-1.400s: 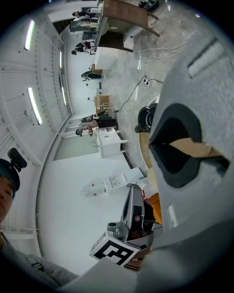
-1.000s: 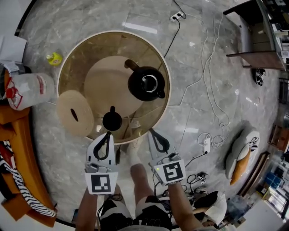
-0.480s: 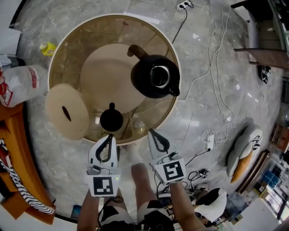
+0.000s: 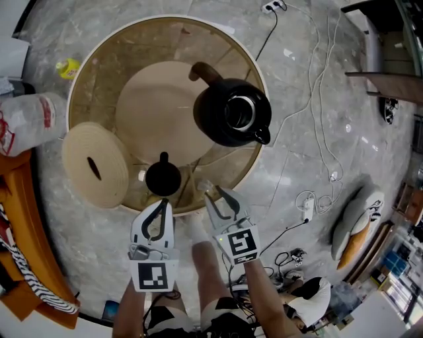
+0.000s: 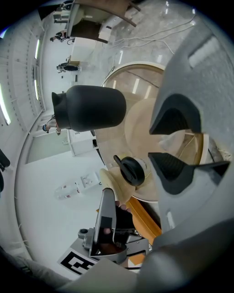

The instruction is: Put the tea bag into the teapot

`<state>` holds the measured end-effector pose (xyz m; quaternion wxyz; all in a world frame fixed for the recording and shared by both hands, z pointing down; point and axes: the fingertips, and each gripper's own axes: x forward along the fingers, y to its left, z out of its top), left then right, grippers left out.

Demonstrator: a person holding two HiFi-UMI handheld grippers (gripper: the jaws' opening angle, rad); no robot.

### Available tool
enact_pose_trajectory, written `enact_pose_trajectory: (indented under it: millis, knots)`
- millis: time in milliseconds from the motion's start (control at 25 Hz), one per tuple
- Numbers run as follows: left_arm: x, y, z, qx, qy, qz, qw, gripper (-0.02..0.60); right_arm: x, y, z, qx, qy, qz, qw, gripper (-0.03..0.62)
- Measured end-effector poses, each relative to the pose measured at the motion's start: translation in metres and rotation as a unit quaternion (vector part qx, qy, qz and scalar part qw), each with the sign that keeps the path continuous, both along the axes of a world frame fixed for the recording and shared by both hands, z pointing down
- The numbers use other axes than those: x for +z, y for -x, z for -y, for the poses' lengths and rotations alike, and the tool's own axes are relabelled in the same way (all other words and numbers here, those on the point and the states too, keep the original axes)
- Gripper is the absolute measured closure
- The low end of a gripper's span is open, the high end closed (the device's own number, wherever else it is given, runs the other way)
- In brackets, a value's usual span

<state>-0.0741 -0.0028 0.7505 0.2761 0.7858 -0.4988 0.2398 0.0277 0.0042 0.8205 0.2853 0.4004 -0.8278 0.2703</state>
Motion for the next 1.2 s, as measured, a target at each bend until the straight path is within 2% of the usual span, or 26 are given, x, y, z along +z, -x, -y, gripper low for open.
enact_pose_trajectory:
  millis: [400,480,600,920,1200]
  knots:
    - [0.015,0.007,-0.003,-0.011,0.003,0.001,0.9999,0.565,0.027,0.002,-0.005,-0.004,0.015,-0.009,1.0,0.476]
    - [0.016,0.008,-0.003,-0.011,0.003,0.002,0.9999,0.565,0.03,0.0,-0.004,0.0,0.015,-0.008,1.0,0.541]
    - [0.018,0.008,-0.005,-0.007,0.006,0.003,0.9999,0.565,0.033,0.0,-0.004,0.001,0.016,-0.01,1.0,0.586]
    - [0.01,0.008,0.0,-0.011,0.004,0.007,0.9999,0.565,0.02,-0.003,-0.001,0.002,0.009,-0.008,1.0,0.591]
    - [-0.014,0.009,0.013,-0.011,-0.011,0.016,0.9998,0.565,-0.015,-0.012,0.01,0.011,-0.011,-0.003,1.0,0.591]
